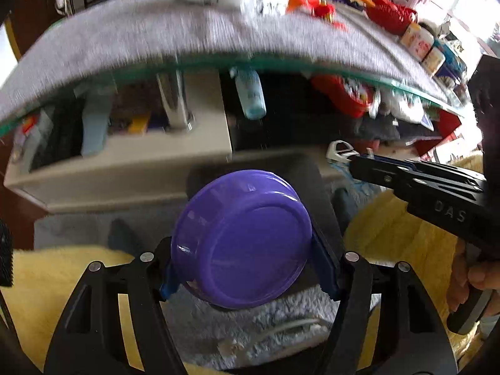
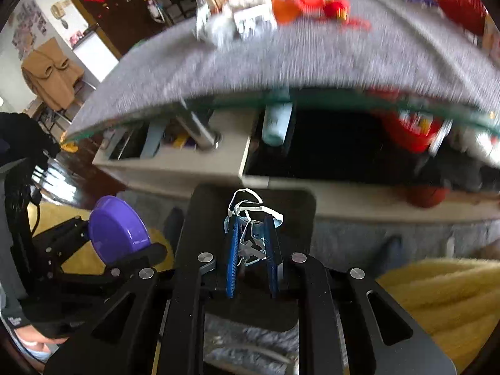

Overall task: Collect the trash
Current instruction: 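Lower both held items into the bin and open both tools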

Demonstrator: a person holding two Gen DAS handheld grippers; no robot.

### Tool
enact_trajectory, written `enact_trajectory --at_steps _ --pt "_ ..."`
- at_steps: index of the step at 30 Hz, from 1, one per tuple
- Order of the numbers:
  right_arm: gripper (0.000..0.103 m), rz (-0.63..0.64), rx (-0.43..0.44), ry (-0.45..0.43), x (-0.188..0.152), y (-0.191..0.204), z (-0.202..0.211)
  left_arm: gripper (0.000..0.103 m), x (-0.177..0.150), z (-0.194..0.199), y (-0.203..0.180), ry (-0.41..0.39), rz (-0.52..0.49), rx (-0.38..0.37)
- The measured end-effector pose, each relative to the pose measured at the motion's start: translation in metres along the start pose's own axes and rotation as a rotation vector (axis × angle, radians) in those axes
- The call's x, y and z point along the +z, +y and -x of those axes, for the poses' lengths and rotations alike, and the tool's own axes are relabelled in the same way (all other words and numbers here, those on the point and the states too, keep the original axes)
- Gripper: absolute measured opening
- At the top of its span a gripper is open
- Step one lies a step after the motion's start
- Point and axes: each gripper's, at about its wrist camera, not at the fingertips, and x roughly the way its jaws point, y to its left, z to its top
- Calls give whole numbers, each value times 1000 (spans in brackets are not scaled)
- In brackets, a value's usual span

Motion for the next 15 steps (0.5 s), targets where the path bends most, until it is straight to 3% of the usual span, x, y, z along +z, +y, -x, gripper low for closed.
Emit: enact_trajectory --at_steps 6,15 --pt "17 -36 2 81 -11 -8 -23 65 -15 -26 -1 96 9 -37" --pt "20 -33 14 97 -11 -6 -27 65 -14 -39 -5 128 -3 -38"
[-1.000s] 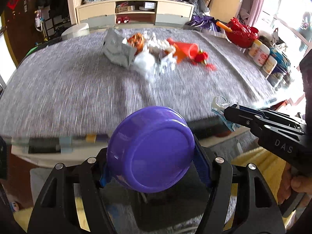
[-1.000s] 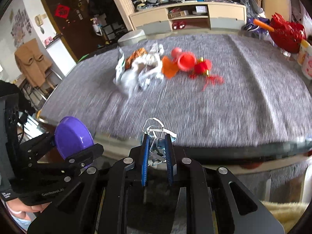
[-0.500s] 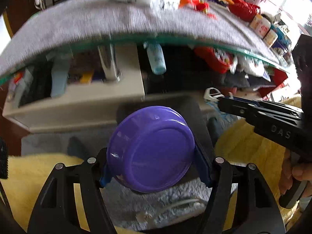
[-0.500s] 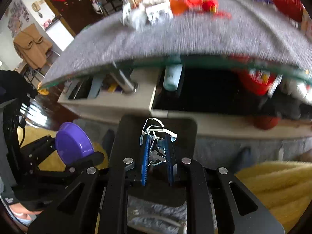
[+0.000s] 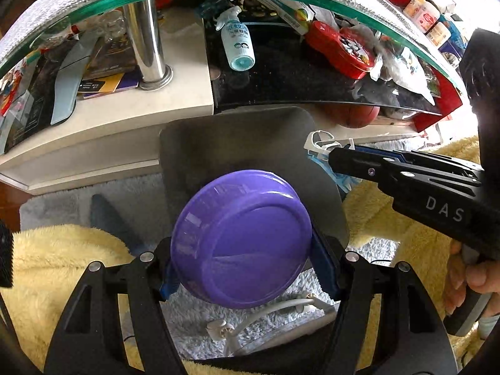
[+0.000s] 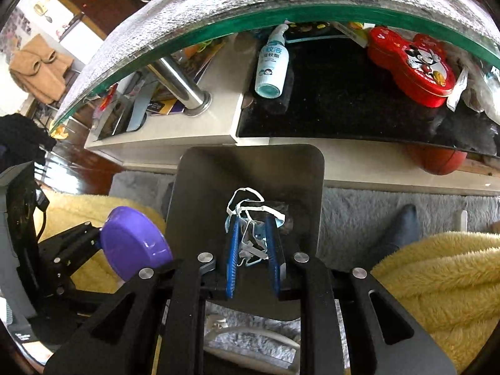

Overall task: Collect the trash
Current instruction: 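Lower both held items into the bin and open both tools, then move both tools back to the table toward the packet and lantern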

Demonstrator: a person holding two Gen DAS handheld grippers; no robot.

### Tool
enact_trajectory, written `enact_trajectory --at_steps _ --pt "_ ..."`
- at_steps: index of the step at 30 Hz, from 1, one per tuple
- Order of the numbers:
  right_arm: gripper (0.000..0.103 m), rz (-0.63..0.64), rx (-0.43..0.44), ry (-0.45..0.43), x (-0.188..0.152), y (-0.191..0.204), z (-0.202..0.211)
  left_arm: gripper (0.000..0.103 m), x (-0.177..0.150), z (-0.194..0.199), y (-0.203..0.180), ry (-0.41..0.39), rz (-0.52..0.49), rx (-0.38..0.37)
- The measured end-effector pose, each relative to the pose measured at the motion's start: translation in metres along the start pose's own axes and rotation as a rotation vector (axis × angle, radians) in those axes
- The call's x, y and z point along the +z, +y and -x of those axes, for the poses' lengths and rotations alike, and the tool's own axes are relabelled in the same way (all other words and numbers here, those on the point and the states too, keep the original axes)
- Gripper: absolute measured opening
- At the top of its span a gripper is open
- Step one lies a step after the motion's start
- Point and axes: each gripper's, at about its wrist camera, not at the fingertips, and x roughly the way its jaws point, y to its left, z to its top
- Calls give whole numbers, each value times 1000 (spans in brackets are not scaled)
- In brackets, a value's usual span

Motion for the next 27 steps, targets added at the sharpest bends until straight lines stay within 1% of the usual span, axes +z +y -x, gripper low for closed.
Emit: enact_trajectory --at_steps 3,5,6,7,12,16,22,27 --pt "21 2 -6 4 3 2 -2 65 2 -2 0 5 -2 9" --pt "35 -2 -12 1 4 2 -2 69 3 -3 2 6 5 6" --pt "48 -4 -16 -3 5 0 -1 74 3 -2 3 4 9 8" --pt "52 -6 -17 -8 6 0 0 77 3 -2 4 1 13 12" --pt "53 -22 -15 -24 10 -4 5 84 6 1 8 -11 25 18" --pt "60 -43 -21 -55 15 -9 17 86 8 7 12 -23 29 25" --pt "68 -60 -34 -154 32 -17 51 87 21 26 18 -72 38 31" --pt "69 -51 -57 -227 51 -21 77 87 41 52 21 -139 44 34"
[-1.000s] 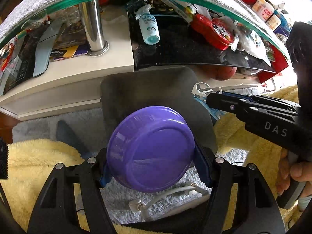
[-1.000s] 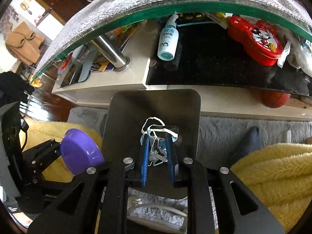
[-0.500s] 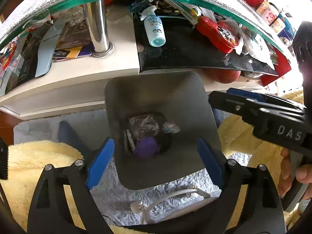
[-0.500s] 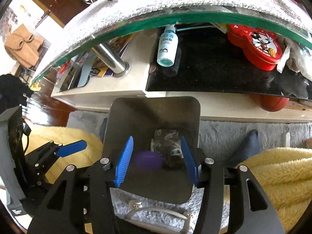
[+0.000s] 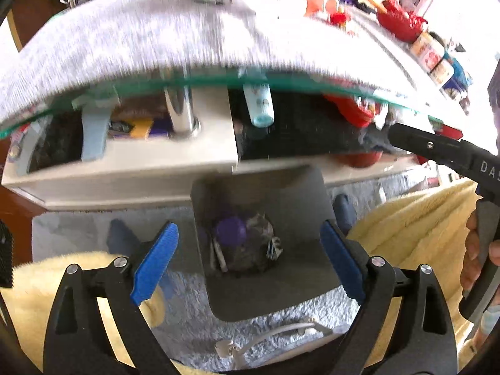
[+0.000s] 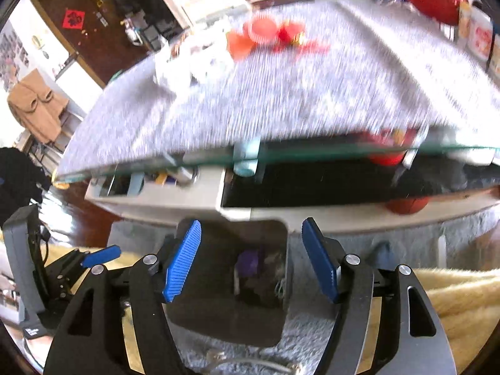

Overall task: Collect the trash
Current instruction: 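Move both tools back to the table toward the packet and lantern, then grasp the white-and-green packet with the left tool while the right tool grasps the red lantern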

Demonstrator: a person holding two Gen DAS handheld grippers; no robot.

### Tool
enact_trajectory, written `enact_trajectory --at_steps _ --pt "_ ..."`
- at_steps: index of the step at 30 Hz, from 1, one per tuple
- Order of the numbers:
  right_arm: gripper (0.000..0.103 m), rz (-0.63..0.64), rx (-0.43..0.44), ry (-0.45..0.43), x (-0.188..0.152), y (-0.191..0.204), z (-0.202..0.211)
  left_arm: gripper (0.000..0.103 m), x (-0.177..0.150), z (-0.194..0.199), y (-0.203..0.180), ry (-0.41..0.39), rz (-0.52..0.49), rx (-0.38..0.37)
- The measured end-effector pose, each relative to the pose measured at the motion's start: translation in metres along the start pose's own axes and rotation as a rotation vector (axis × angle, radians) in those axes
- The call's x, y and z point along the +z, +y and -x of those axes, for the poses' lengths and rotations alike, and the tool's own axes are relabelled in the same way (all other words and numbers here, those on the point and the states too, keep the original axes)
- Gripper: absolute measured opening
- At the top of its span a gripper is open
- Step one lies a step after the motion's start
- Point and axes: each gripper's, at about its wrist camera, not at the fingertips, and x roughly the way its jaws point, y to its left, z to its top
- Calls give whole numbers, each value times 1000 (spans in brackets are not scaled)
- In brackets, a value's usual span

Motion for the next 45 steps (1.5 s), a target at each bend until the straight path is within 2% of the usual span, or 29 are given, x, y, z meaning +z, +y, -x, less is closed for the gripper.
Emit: enact_trajectory --at_steps 8,18,20,22,26,28,31,45 --pt "69 13 -34 -71 47 -10 10 87 45 20 5 -77 10 9" --pt "69 23 -87 -102 101 -28 -7 86 102 7 0 -87 -4 0" --pt "69 38 -94 -103 110 -28 -13 84 113 3 -2 -90 -10 -3" --pt "68 59 -103 -108 119 -27 -19 77 127 -5 -4 -83 -14 -6" --pt "68 92 -124 -117 134 -24 -31 71 148 -15 -7 -84 -21 -12" --pt "64 98 -135 -111 140 -27 -40 63 157 -23 -7 -78 -22 -21" --pt "58 91 -137 -96 147 -33 -50 63 168 -31 -9 -83 -27 -17" --pt "51 116 -126 -88 178 -36 -74 59 204 -46 3 -103 2 -36"
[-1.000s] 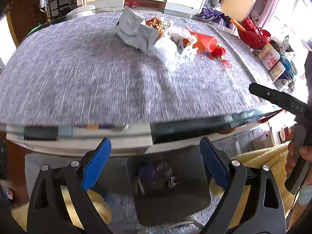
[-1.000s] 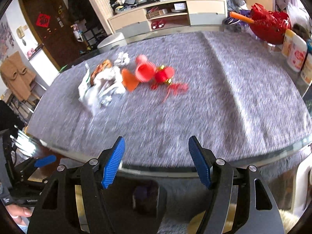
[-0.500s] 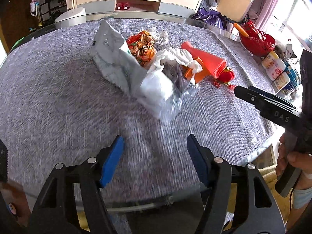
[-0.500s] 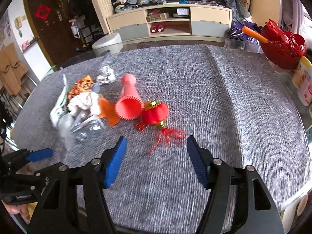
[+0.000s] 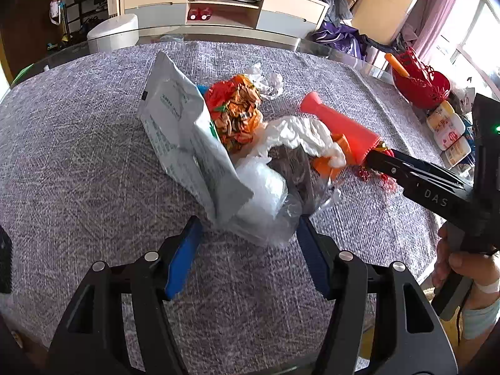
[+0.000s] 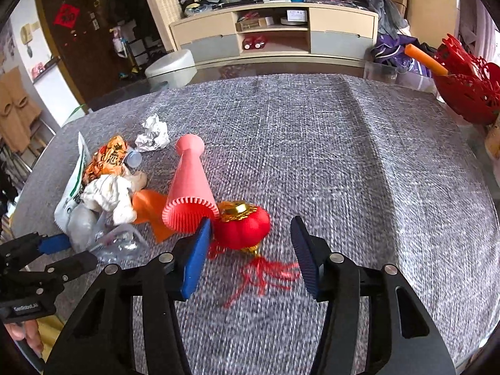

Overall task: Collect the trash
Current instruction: 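Grasp the white-and-green packet with the left tool while the right tool grasps the red lantern, then carry the packet and lantern down into the bin and open both tools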

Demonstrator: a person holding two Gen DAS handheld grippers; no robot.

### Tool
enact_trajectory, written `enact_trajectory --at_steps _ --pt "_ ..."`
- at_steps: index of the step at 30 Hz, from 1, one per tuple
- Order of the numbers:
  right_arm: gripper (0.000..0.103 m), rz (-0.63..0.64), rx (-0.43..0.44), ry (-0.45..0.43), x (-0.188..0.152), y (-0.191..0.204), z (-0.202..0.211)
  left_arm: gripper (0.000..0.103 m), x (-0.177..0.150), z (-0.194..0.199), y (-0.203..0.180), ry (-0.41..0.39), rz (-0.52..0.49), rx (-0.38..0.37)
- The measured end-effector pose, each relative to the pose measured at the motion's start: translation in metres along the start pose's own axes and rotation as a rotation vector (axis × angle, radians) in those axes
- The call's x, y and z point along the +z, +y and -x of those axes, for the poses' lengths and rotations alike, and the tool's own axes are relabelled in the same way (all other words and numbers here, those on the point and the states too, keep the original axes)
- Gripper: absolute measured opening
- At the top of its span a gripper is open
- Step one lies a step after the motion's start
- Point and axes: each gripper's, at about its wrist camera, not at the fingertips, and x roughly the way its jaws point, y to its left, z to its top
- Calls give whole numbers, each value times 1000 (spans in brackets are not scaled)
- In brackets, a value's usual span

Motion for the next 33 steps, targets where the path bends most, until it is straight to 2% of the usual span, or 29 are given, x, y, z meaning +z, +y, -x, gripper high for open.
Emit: enact_trajectory --at_steps 3,5,10,15,21,33 --pt "45 7 11 8 1 2 -5 59 4 -3 -1 -5 1 0" --pt "38 11 11 10 0 3 -6 56 7 -4 -3 -9 -3 3" --pt "37 6 14 7 -2 0 -2 31 8 -4 -3 -8 -5 7" --pt "37 -9 16 -7 -8 -1 14 17 0 2 -1 -5 -7 19" --pt "37 -25 25 -19 -21 2 38 8 -20 15 -1 -3 -16 25" --pt "37 -13 74 -12 -53 23 65 4 -51 40 -4 -22 -23 24"
